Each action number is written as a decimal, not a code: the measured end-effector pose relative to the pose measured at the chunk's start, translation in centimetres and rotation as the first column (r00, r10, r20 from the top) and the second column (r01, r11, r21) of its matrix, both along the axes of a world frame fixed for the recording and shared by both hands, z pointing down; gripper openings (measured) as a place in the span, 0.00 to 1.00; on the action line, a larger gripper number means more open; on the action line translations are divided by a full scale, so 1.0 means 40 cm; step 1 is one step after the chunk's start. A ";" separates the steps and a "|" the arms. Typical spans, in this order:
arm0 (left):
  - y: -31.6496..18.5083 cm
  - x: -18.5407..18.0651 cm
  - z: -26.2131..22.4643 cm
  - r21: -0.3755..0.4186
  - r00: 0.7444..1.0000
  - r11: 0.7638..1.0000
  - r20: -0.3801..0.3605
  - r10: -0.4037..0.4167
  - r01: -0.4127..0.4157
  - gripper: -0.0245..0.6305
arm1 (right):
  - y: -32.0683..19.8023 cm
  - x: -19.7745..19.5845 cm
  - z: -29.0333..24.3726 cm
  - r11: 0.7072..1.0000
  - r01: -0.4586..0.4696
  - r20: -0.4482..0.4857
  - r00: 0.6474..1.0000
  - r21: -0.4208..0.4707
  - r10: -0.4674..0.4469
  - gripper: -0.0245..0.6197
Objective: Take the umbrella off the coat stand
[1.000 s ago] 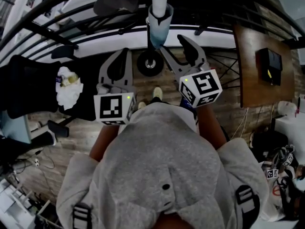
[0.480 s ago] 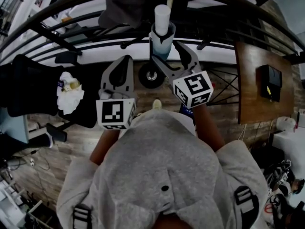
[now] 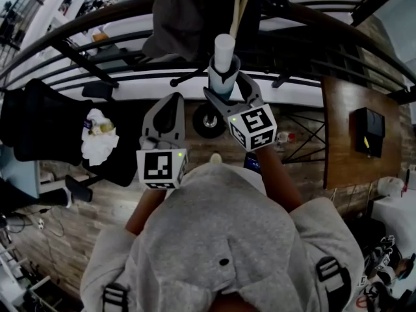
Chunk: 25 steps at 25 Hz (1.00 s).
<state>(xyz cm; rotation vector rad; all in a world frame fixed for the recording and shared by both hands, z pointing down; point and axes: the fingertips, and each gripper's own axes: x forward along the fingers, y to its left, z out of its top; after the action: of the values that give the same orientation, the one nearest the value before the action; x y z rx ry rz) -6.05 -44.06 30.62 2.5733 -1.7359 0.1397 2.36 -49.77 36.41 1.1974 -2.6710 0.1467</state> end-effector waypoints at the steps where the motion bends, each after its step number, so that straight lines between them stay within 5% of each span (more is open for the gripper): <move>1: -0.001 0.001 -0.002 0.001 1.000 1.000 -0.001 -0.002 0.002 0.06 | -0.003 -0.001 0.002 1.000 0.002 -0.003 1.000 0.001 -0.002 0.57; 14: -0.005 -0.009 -0.010 0.010 1.000 1.000 -0.010 -0.023 0.023 0.06 | -0.040 -0.027 -0.002 0.999 0.017 -0.001 1.000 0.048 -0.017 0.57; 25: 0.009 -0.027 -0.006 0.011 1.000 0.999 -0.003 -0.031 0.031 0.06 | 0.034 -0.041 -0.009 0.994 0.096 -0.008 0.995 0.058 -0.096 0.47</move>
<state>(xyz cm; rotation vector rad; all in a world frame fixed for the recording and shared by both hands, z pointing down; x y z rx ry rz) -7.13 -43.69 30.37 2.5519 -1.7791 0.1258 0.72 -48.40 36.07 1.0808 -2.7394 0.0502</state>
